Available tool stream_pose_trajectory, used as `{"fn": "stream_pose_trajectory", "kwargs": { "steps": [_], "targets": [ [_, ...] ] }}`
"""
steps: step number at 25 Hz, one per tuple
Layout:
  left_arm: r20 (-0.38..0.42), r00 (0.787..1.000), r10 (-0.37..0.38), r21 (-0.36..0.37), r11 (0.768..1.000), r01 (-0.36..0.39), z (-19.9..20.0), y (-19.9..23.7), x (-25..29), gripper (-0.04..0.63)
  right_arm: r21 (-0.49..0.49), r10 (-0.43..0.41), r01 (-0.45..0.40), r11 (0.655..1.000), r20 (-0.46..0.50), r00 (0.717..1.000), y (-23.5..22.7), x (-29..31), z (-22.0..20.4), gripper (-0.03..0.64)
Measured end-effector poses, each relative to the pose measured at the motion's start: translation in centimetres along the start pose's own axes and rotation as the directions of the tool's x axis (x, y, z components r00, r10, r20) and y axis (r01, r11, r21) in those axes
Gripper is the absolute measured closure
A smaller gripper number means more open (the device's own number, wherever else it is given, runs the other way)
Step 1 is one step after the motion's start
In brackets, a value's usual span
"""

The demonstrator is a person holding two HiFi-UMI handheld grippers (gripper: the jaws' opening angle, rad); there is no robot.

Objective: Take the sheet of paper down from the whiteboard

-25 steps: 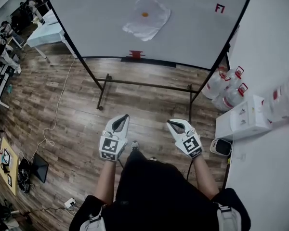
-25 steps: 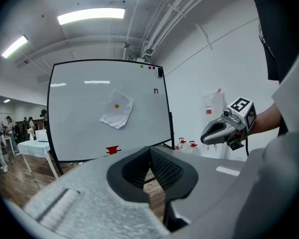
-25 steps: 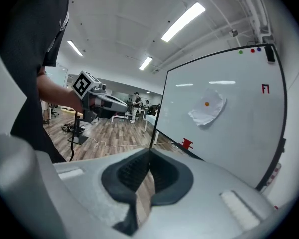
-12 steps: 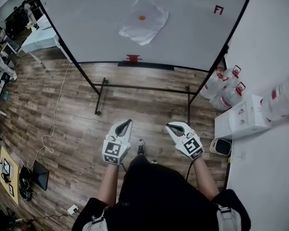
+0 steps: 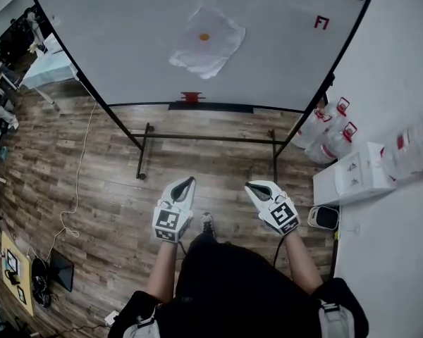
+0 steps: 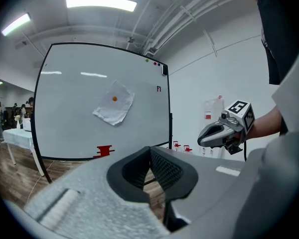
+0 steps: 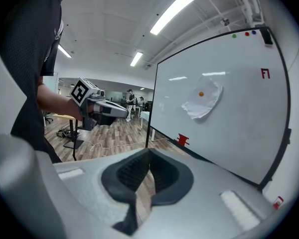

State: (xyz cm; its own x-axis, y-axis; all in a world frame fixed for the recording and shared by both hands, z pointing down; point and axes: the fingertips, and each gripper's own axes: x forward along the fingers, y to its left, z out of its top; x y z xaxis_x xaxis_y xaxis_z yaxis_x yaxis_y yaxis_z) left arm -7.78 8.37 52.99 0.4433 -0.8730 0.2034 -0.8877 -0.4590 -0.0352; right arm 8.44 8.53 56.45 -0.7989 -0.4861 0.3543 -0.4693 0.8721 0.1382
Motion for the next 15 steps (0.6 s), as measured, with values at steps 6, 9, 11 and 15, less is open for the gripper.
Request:
{"fn": "stream_pose_trajectory", "kwargs": {
  "steps": [6, 9, 11, 15],
  "targets": [
    [-0.003, 1.0, -0.017, -0.01, 1.0, 0.017, 0.1, 2.8, 2.4, 0.584, -0.008, -0.013, 0.013, 1.0, -0.01, 1.0, -2.1, 3.2, 0.8, 0.614],
    [-0.003, 1.0, -0.025, -0.009, 1.0, 0.025, 0.3, 4.1, 3.8, 0.584, -0.005, -0.019, 0.019, 1.0, -0.017, 1.0, -3.2, 4.5, 0.9, 0.614],
    [-0.004, 0.999, -0.032, -0.009, 0.999, 0.032, 0.4, 5.1, 4.6, 0.584, -0.002, -0.028, 0.028, 1.0, -0.02, 0.999, -4.0, 5.3, 1.0, 0.614],
    [-0.004, 0.999, -0.048, -0.005, 0.999, 0.048, 0.7, 6.7, 6.3, 0.584, 0.002, -0.044, 0.044, 0.999, -0.022, 0.999, -5.5, 6.8, 1.6, 0.614]
  ]
}}
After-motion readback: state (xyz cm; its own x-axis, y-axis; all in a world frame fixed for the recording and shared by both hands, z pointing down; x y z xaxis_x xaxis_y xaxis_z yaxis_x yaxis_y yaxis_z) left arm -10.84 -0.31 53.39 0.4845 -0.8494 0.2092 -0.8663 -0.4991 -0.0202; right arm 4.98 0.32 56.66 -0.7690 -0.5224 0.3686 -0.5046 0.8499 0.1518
